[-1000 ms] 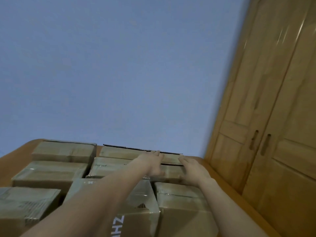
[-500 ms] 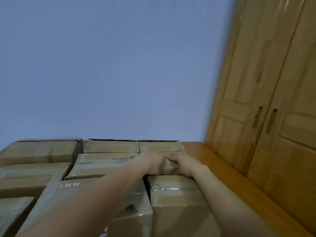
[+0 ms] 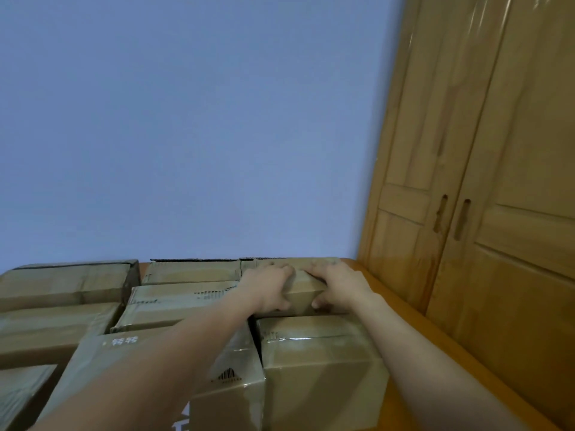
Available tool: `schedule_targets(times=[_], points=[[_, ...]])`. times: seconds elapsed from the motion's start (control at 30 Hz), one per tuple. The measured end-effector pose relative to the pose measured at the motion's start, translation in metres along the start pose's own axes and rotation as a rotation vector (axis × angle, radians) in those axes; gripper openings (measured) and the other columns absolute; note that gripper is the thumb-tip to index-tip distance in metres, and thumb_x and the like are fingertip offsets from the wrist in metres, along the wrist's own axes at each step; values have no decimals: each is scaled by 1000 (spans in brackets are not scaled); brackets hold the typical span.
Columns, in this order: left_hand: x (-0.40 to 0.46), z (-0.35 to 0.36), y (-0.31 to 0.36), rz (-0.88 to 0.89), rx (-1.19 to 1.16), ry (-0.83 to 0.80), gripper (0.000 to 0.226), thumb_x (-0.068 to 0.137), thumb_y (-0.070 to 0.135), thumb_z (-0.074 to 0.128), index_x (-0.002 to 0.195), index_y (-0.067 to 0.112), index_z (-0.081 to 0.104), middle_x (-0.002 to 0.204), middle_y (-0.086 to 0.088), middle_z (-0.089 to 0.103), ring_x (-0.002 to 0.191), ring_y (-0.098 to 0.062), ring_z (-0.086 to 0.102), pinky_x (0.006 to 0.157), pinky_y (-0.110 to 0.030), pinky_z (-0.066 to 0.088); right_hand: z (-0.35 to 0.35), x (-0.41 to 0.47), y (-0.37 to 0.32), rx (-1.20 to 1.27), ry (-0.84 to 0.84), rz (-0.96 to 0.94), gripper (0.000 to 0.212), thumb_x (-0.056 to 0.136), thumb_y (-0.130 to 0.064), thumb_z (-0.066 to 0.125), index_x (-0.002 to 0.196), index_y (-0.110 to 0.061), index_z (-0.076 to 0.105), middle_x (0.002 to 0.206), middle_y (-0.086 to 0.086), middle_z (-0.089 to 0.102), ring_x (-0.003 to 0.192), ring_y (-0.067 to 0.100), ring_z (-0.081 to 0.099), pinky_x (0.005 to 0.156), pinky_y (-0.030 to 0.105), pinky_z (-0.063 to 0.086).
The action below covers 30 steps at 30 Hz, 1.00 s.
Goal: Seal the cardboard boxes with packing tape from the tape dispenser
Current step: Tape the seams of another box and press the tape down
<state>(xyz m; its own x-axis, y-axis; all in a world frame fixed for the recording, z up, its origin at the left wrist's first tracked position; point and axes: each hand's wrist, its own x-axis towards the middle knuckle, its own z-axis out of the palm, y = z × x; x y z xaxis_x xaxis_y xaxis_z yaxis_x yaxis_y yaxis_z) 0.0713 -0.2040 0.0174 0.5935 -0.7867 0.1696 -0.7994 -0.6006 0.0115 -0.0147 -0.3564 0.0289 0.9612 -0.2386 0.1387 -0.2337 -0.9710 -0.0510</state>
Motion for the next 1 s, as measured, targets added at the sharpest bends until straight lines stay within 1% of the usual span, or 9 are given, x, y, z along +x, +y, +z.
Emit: schedule_targets(times=[0.17, 0.33, 0.43, 0.5, 0.53, 0.6, 0.67, 0.83, 1.0], points=[[-21, -29, 7, 7, 49, 105, 73, 86, 39, 59, 148, 23, 24, 158, 6, 18, 143, -21, 16, 106, -46, 32, -36, -25, -14, -27, 87, 31, 80, 81, -32, 72, 145, -46, 28, 157, -13, 22, 141, 22, 20, 103, 49, 33], [-61, -65, 17, 14, 155, 292, 77, 90, 43, 52, 152, 23, 12, 161, 5, 10, 147, -19, 7, 111, -44, 22, -70, -66, -38, -13, 269, 30, 77, 83, -34, 69, 146, -45, 27, 158, -15, 19, 142, 25, 16, 103, 49, 30], [-91, -80, 21, 100, 164, 511, 75, 85, 41, 60, 149, 18, 29, 156, -1, 28, 144, -20, 20, 107, -48, 29, -88, -98, -54, -15, 392, 33, 75, 82, -33, 69, 144, -45, 30, 157, -18, 20, 142, 23, 13, 103, 47, 25], [-111, -89, 22, 187, 152, 678, 69, 75, 40, 65, 136, 13, 50, 139, -6, 53, 131, -22, 35, 94, -52, 43, -97, -121, -64, 23, 464, 30, 74, 81, -31, 70, 142, -47, 32, 156, -20, 19, 143, 21, 11, 105, 46, 21], [-122, -91, 23, 212, 154, 738, 65, 74, 42, 59, 131, 13, 54, 133, -6, 58, 126, -22, 38, 90, -52, 46, -101, -133, -70, 40, 497, 24, 74, 80, -30, 71, 142, -48, 33, 156, -21, 20, 142, 21, 11, 105, 45, 20], [-146, -99, 25, 227, 169, 773, 64, 76, 46, 44, 130, 15, 54, 132, -6, 59, 126, -22, 43, 90, -52, 47, -106, -154, -81, 60, 561, 2, 74, 79, -29, 72, 140, -48, 35, 155, -22, 21, 141, 20, 13, 104, 43, 19], [-174, -105, 27, 238, 164, 799, 64, 77, 46, 41, 131, 16, 55, 135, -7, 57, 125, -24, 51, 93, -52, 45, -108, -176, -95, 67, 604, -27, 74, 78, -29, 73, 139, -48, 37, 154, -22, 23, 139, 19, 16, 102, 41, 19], [-250, -106, 29, 255, 166, 827, 58, 79, 44, 50, 130, 17, 59, 135, -9, 57, 121, -25, 55, 92, -52, 43, -98, -228, -126, 145, 634, -105, 73, 75, -31, 75, 138, -47, 42, 152, -20, 30, 135, 21, 23, 98, 40, 20], [-325, -81, 24, 225, 133, 784, 51, 82, 42, 59, 128, 18, 60, 135, -8, 57, 120, -25, 55, 88, -46, 42, -70, -275, -159, 225, 533, -171, 76, 69, -34, 78, 137, -45, 45, 148, -20, 37, 131, 21, 29, 98, 44, 25]])
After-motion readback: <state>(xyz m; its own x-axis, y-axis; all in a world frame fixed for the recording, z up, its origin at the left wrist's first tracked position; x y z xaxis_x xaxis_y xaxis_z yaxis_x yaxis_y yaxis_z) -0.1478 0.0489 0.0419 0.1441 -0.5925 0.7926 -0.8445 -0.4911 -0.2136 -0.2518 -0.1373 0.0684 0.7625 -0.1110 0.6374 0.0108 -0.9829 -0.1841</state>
